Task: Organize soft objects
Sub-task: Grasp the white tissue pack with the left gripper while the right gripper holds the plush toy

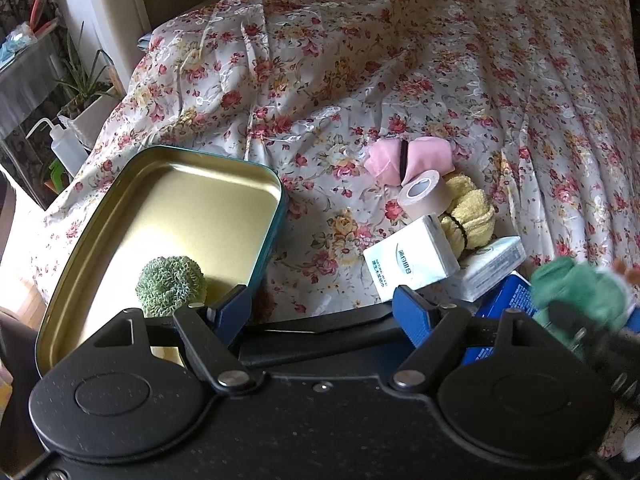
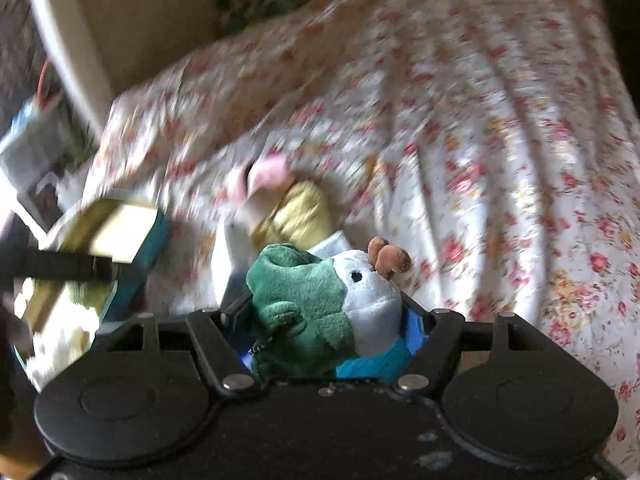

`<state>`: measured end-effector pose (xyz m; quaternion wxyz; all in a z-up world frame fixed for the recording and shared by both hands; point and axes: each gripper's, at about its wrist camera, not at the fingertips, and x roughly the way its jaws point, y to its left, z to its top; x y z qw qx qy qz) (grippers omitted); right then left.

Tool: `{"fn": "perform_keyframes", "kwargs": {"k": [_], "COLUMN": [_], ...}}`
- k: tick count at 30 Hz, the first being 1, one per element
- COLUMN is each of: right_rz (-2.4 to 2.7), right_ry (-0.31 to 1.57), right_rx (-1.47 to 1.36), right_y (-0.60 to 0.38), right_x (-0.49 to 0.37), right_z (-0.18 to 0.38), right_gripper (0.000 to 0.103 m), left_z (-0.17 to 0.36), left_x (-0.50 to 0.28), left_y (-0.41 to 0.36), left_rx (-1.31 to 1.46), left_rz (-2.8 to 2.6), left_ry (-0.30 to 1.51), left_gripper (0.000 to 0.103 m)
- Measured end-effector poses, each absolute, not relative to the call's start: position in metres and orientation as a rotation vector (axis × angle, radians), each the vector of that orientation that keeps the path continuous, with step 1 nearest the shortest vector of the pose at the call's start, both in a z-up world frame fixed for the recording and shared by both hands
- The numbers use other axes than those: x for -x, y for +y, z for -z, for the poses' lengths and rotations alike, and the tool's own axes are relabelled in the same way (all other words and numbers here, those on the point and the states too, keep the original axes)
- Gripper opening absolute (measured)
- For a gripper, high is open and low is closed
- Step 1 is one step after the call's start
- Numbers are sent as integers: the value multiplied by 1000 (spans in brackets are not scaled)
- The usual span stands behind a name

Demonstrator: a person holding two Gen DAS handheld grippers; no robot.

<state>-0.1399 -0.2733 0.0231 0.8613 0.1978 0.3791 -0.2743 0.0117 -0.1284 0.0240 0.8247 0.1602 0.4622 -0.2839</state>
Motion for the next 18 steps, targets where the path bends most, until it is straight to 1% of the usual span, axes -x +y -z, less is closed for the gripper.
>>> {"fn": "perform_keyframes", "kwargs": {"k": [10, 17, 18], "right_rz": [764, 758, 752], "right_ry": [676, 668, 668], "right_rx": [-492, -534, -532], "right_y": [-301, -307, -306], "right_x": [158, 161, 162], "right_z": [-36, -35, -35], "right_gripper": [71, 71, 71], "left_z": [-23, -12, -10], "left_x": [-12, -18, -19], "left_y": [-134, -157, -161], "left_rx": [-332, -296, -291], "left_rz": [619, 645, 641], "left_ry": [977, 1020, 1020], "left_gripper": [76, 77, 79]}}
